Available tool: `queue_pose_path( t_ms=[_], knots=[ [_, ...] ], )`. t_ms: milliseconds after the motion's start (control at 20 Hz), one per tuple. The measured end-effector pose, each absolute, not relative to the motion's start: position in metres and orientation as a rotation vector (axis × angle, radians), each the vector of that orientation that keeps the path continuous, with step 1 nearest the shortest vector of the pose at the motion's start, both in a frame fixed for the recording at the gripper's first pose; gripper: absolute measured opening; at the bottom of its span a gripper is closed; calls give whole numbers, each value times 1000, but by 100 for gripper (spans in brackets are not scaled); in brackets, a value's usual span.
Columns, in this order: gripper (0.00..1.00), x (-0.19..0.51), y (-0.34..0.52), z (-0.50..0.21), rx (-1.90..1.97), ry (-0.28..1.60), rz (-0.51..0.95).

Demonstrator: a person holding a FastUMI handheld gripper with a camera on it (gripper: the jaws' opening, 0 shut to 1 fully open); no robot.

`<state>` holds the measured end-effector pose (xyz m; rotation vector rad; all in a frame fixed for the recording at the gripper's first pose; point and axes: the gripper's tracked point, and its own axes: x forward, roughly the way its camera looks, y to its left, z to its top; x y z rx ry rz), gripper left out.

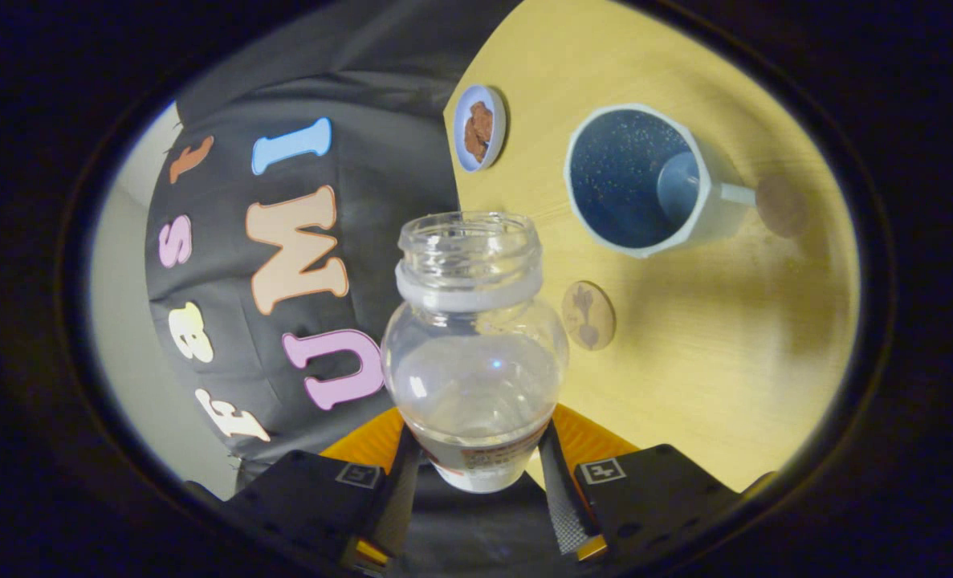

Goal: Take the bottle from table, then pour the juice into the cup, finally place the bottle on the coaster

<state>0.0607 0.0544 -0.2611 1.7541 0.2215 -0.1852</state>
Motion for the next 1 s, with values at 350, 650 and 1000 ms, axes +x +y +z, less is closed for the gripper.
queue_pose_path(
  t_ms=[350, 650, 1000],
  knots=[
    [74, 62, 52, -258, 1860, 197, -188],
    [74, 60, 50, -256, 1920, 203, -186],
    [74, 61, 54, -252, 1957, 226, -164]
  ],
)
